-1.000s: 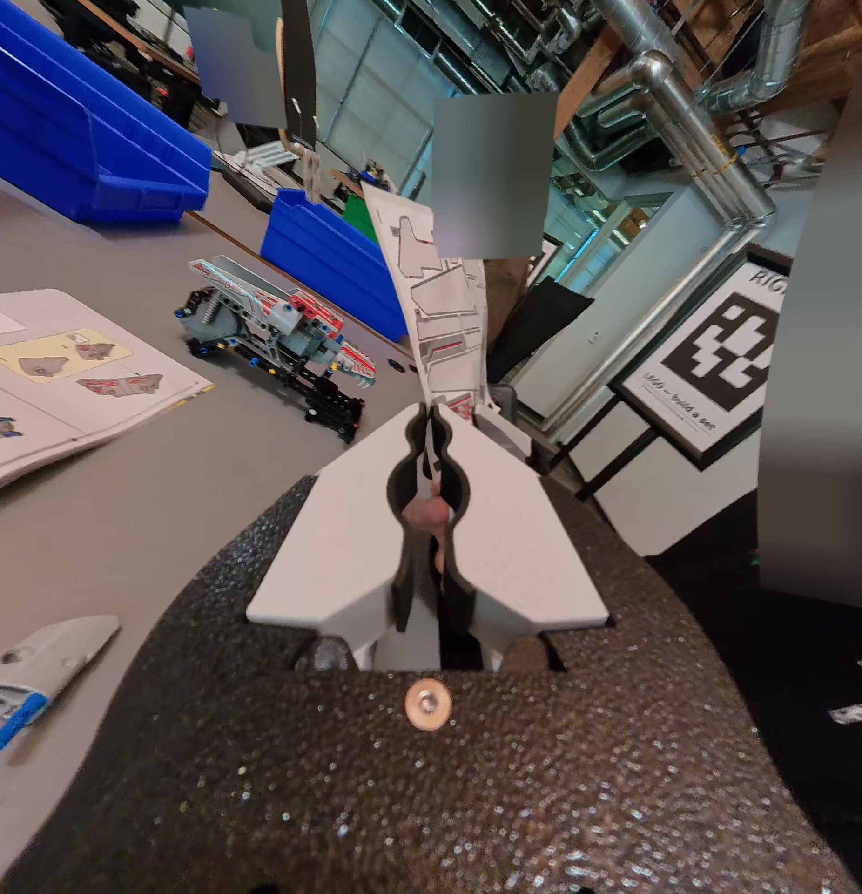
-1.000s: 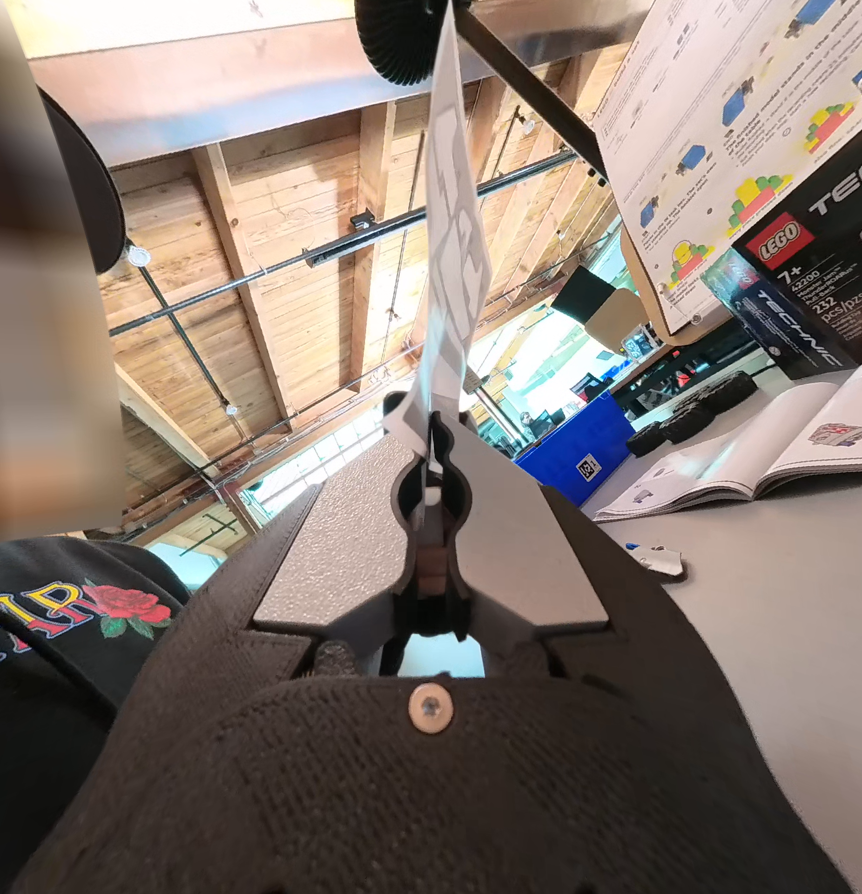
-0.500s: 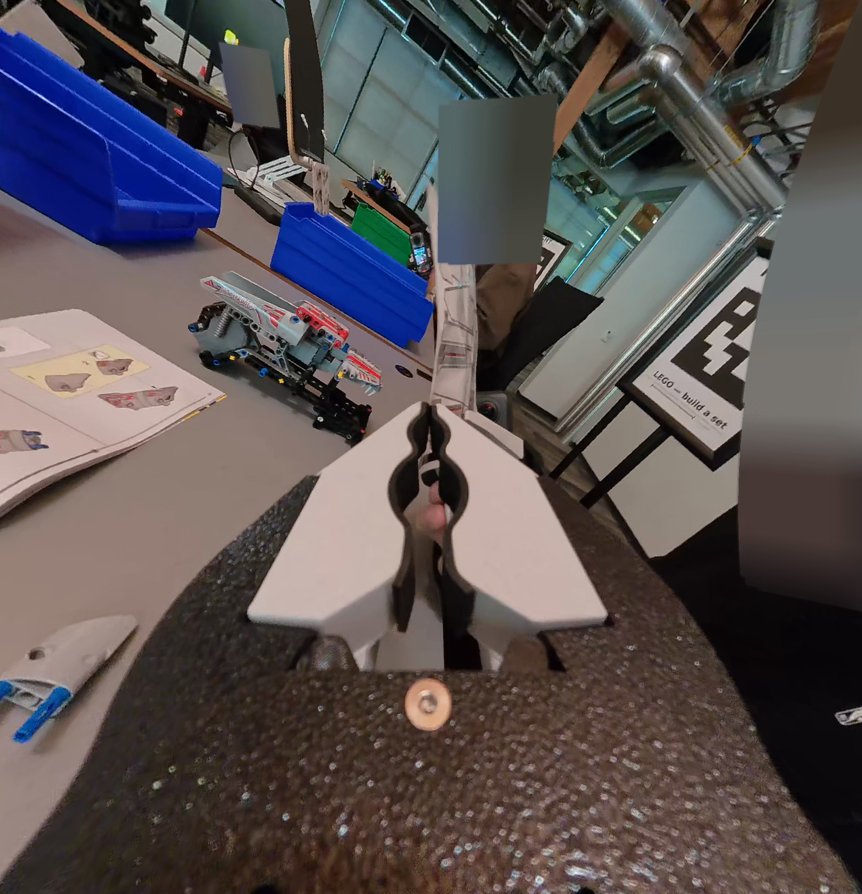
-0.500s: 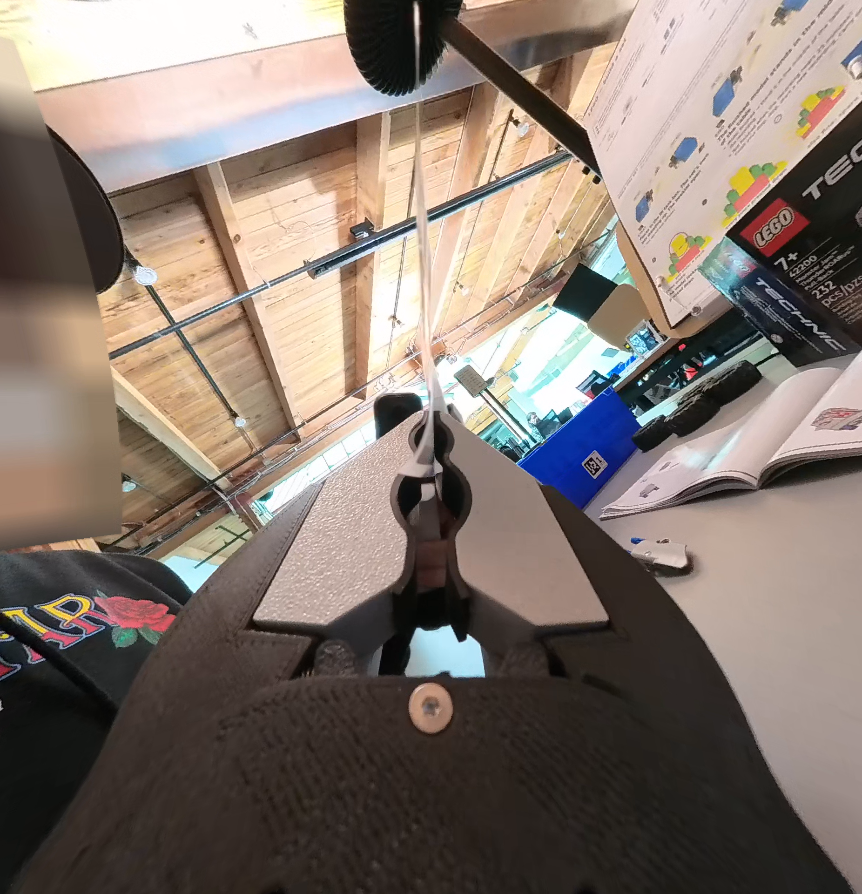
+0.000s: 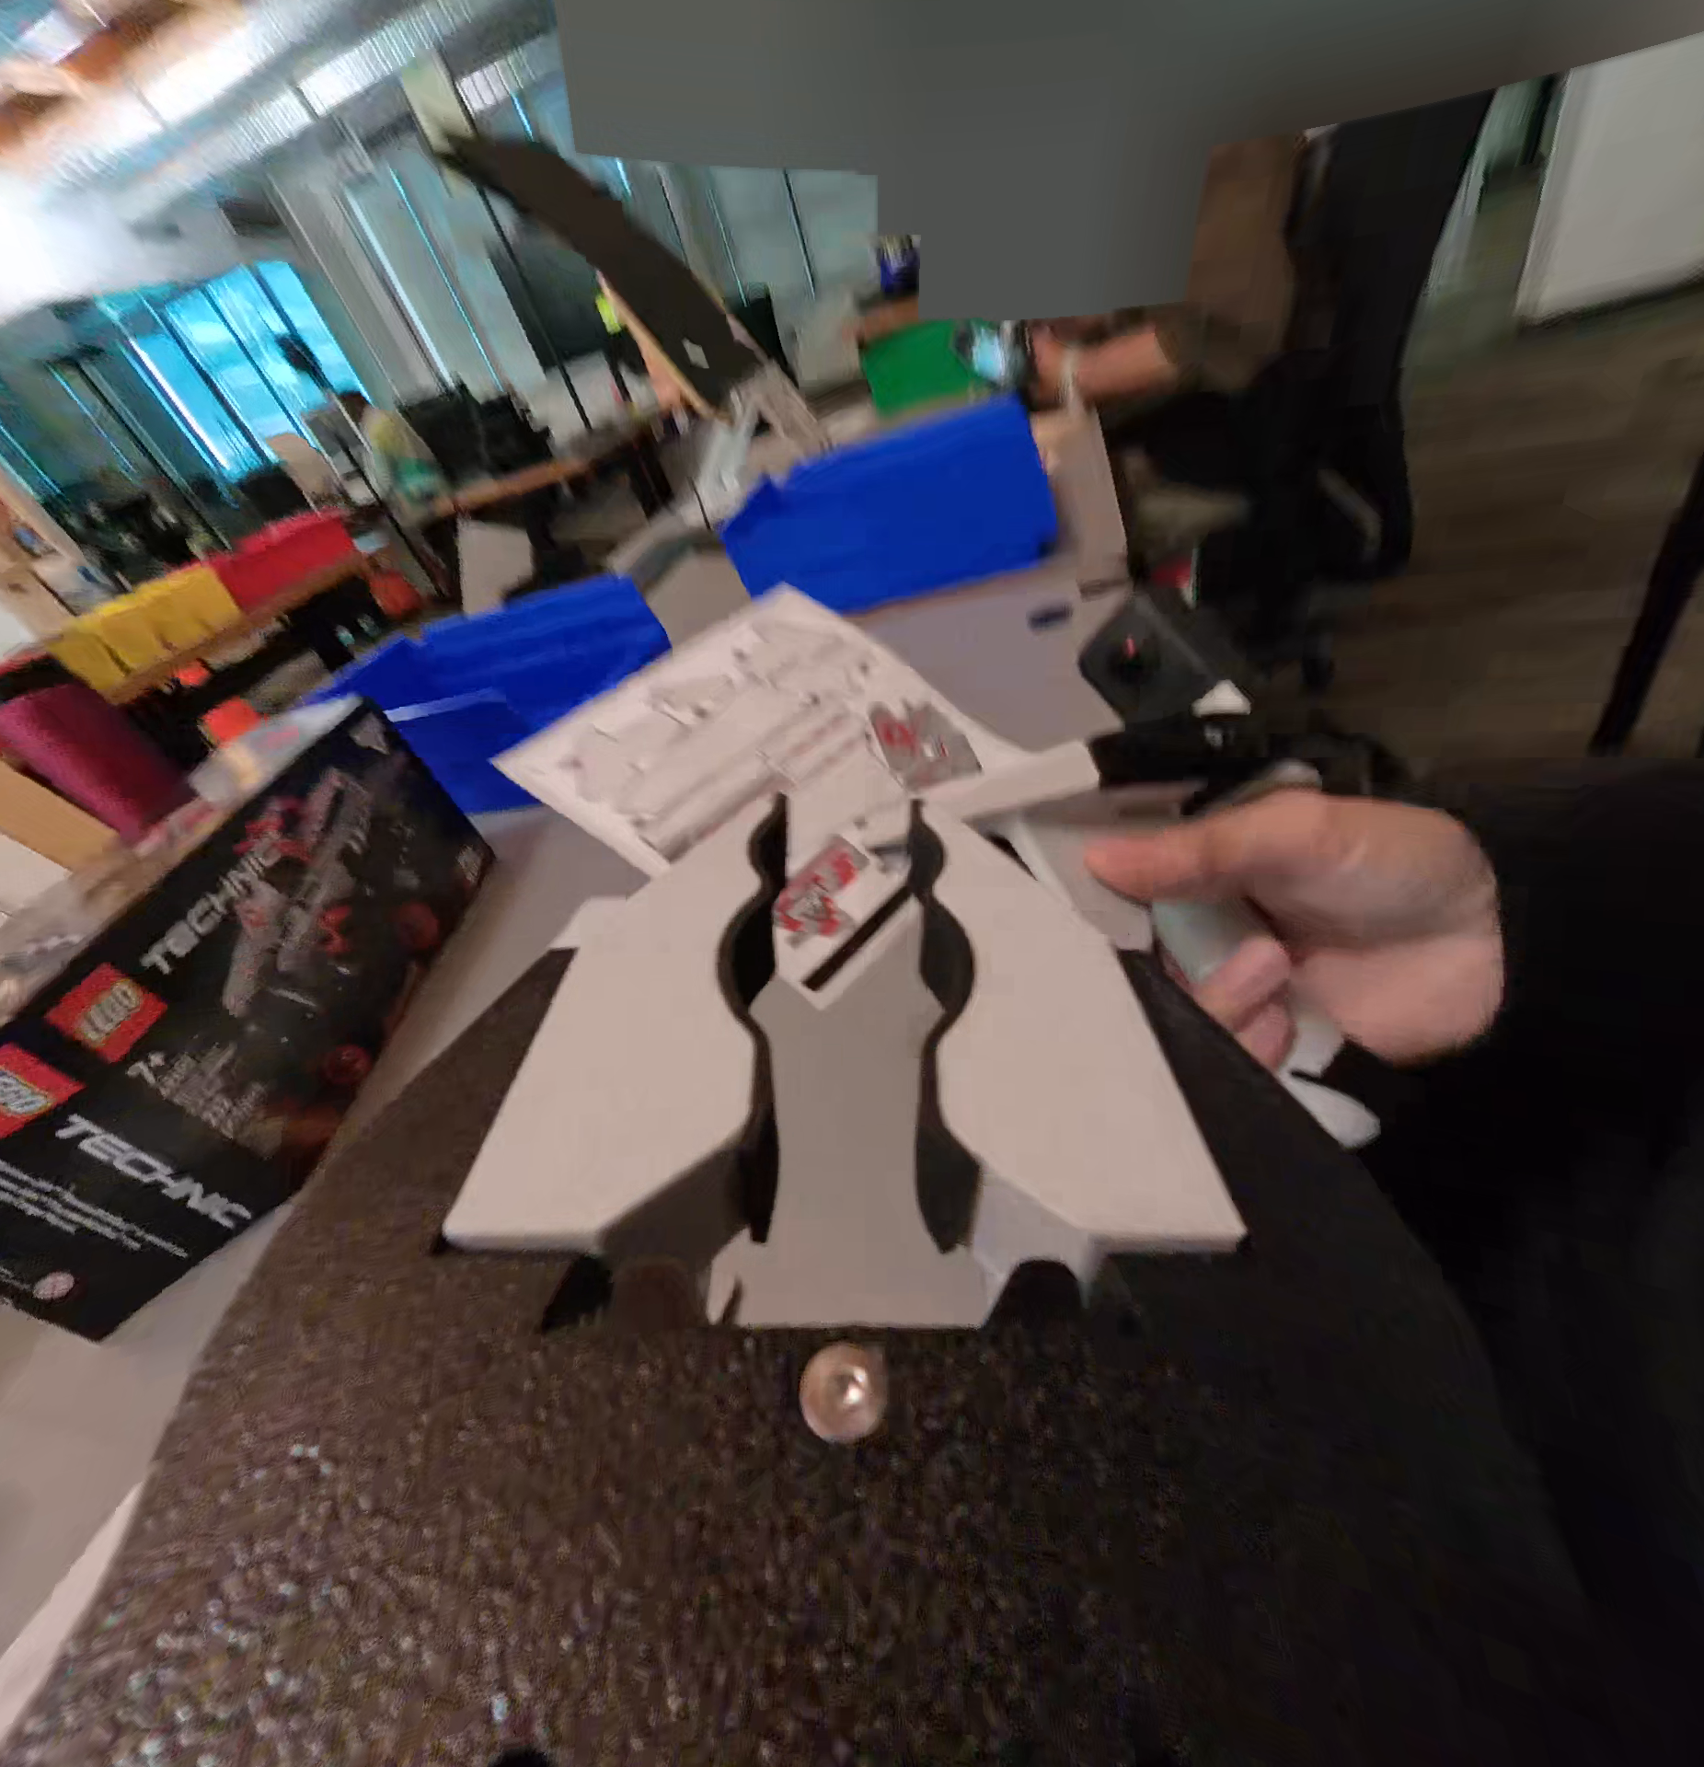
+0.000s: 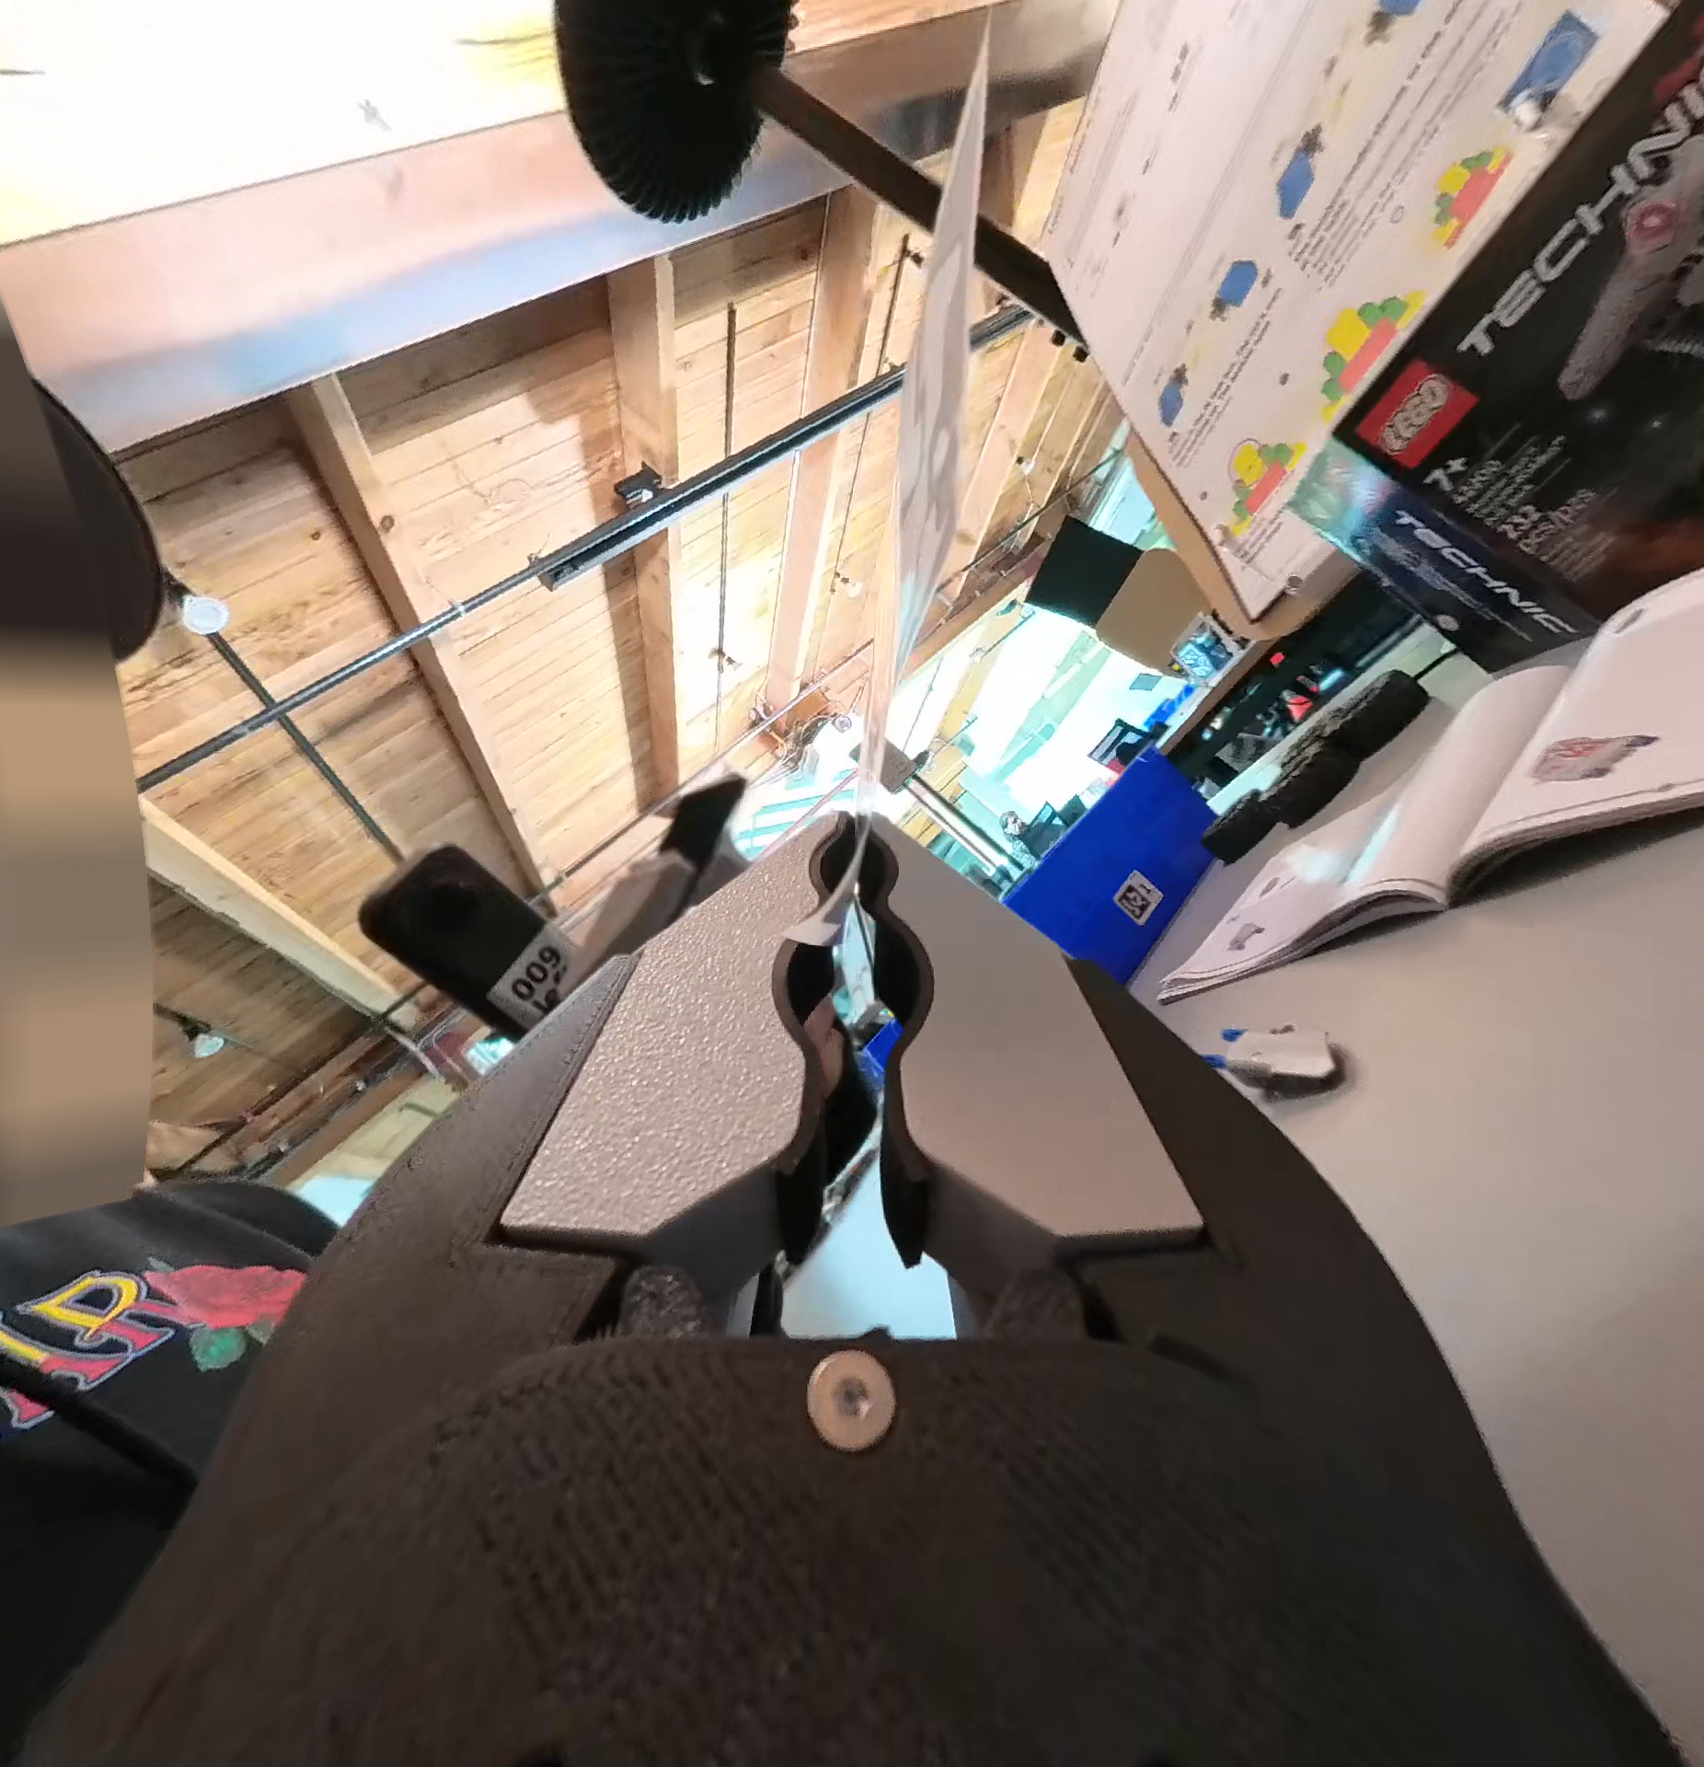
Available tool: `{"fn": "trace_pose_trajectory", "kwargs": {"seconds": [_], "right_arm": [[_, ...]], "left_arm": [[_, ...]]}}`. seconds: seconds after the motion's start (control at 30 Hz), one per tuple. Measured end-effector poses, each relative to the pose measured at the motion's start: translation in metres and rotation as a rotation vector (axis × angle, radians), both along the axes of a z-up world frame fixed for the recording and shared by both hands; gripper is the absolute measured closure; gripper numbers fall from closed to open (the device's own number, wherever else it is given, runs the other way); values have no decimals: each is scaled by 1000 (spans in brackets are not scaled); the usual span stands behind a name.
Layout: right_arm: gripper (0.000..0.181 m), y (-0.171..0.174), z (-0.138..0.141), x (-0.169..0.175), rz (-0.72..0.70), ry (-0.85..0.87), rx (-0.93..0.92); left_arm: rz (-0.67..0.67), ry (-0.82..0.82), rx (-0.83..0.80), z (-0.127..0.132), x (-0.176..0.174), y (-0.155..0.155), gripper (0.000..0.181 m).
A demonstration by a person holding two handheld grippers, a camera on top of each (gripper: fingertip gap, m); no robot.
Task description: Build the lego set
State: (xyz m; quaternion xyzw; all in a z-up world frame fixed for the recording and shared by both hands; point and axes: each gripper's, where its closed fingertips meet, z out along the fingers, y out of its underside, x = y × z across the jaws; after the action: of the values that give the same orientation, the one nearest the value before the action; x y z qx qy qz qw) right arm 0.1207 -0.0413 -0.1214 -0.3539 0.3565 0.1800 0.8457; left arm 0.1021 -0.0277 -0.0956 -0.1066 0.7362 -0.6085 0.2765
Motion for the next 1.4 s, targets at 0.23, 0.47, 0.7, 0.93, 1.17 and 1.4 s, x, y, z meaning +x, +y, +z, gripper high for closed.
{"fn": "trace_pose_trajectory", "kwargs": {"seconds": [0.23, 0.47, 0.7, 0.93, 1.17, 1.4], "right_arm": [[181, 3, 14, -12, 24, -88, 5], [181, 3, 18, -17, 30, -145, 3], [181, 2, 15, -15, -46, -187, -96], [181, 7, 12, -15, -28, -172, -104], [181, 6, 13, -18, -7, -180, -84], [181, 6, 16, -23, -27, -266, -128]], "left_arm": [[-4, 157, 52, -28, 4, -12, 154], [-136, 362, -90, -26, -8, -17, 156], [-78, 239, -93, -14, -2, -6, 161], [-32, 140, 78, -29, -2, -12, 161], [-109, 223, -22, -22, -5, -15, 171], [-169, 263, -45, -21, -8, -17, 173]]}}
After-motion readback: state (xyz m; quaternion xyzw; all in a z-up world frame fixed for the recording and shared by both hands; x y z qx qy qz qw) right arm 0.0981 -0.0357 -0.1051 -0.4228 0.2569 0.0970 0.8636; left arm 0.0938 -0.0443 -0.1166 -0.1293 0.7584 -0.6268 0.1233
